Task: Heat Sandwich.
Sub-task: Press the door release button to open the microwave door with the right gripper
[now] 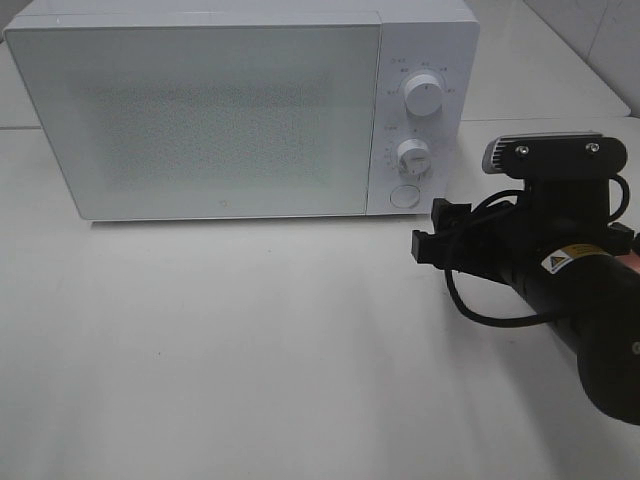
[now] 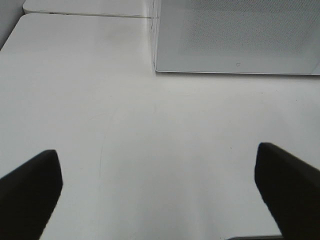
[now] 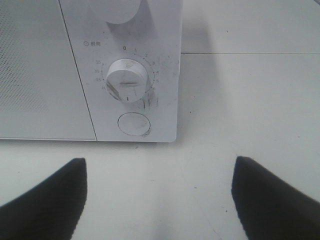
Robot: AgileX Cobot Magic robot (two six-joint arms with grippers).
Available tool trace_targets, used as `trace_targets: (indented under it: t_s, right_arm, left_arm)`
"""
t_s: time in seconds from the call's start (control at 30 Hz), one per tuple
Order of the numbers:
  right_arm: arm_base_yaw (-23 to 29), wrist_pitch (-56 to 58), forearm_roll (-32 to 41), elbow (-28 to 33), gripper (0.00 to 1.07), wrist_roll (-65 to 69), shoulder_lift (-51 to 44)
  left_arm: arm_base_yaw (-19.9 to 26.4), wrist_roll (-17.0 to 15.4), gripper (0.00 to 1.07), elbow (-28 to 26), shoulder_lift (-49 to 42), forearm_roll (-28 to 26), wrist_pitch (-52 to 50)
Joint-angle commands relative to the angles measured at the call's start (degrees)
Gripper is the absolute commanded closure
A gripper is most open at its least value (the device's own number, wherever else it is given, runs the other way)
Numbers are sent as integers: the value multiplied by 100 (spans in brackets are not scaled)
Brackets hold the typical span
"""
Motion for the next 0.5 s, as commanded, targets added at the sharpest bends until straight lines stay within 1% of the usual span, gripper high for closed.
trace_targets:
  t_s: [0.03,0.13,0.23,0.27,0.3,0.33,0.37,0.4,0.43,0.5]
  right_arm:
    - [23,-57,-6,6,31,52,-6]
    - [23,-52,-6,6,31,223,-6]
    - [23,-46,-6,6,31,1071,-6]
    - [23,-40,-6,6,31,1621,-6]
    - [23,-40,-6,6,31,1621,-6]
    - [23,-40,-6,6,31,1965,-6]
    - [23,-40,-6,6,31,2338,-6]
    - [23,-40,-6,6,31,3123,-6]
    - [23,-40,-6,6,31,3123,-6]
    - [23,-34,-6,6,31,3845,-6]
  left_arm:
    - [6,-34,3,29,-149,-29,-74]
    - [6,-34,3,29,-149,-29,-74]
    - [6,-34,3,29,-149,-29,-74]
    - [6,-34,3,29,-149,-29,-74]
    - [6,-34,3,29,-149,-29,-74]
    - [6,-34,3,29,-149,-29,-74]
    - [6,-34,3,29,-149,-29,-74]
    - [6,-34,3,29,-149,-29,-74]
    - [6,-34,3,29,-149,-29,-74]
    - [6,-34,3,29,-149,-29,-74]
